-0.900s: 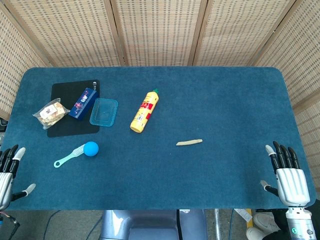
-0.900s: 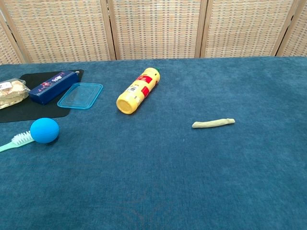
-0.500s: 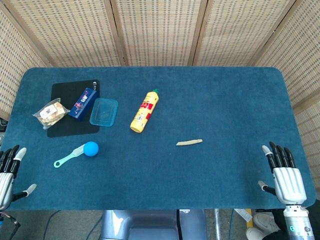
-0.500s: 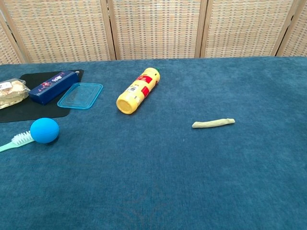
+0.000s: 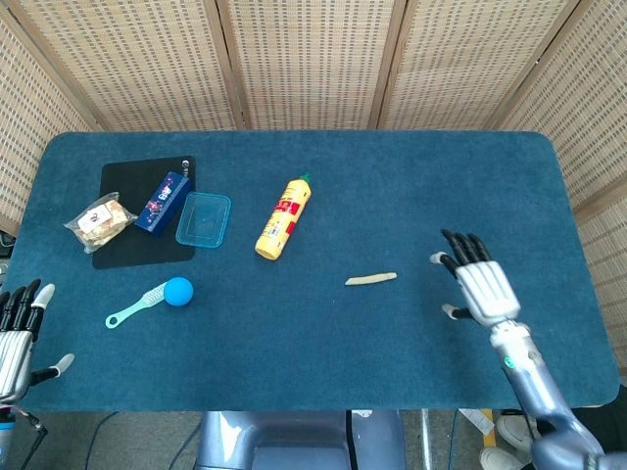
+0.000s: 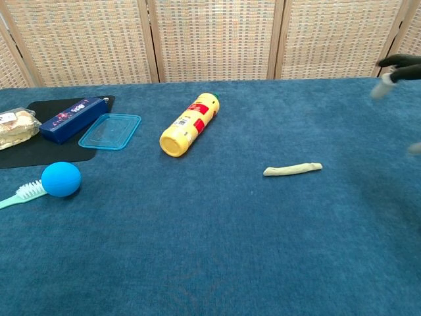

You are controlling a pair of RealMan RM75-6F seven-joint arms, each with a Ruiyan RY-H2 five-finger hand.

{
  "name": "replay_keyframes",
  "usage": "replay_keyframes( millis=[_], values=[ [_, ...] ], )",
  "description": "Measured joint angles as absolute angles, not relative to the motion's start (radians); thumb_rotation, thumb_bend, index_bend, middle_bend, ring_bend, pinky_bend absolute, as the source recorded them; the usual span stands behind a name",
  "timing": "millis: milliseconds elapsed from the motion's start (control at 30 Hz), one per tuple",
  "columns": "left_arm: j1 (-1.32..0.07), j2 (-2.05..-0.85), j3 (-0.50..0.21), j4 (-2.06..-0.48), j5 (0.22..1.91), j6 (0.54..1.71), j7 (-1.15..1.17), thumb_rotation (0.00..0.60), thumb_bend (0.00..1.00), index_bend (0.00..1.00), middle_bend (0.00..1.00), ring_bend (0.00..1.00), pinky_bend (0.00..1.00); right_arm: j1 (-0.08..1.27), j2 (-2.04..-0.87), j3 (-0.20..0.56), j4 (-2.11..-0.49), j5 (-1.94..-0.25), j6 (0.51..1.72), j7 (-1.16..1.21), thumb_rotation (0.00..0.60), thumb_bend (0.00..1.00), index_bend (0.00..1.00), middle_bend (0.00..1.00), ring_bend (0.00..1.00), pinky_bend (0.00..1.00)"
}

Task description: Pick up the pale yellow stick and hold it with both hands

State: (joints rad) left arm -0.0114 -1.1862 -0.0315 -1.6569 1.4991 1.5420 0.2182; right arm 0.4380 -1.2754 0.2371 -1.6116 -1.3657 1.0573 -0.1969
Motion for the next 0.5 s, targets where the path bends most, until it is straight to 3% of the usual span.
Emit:
replay_keyframes(
  millis=[133,500],
  values=[
    [-0.022,-1.2,-0.044,-1.648,1.466,1.52,0.235,0.6,0.0,0.0,0.0,0.0,0.0,0.53,-1.346,0.275,-1.559,-1.26,0.954,-0.214,0.6,0.33,0.42,0.0,0.0,0.0],
    [-0.041,-1.207,-0.083,-1.631,1.379,1.485,0.233,0.6,0.0,0.0,0.0,0.0,0.0,0.7,-1.549,0.308,-1.34,-0.999,0.778,-0.262,0.6,0.38,0.48,0.0,0.0,0.0]
  ],
)
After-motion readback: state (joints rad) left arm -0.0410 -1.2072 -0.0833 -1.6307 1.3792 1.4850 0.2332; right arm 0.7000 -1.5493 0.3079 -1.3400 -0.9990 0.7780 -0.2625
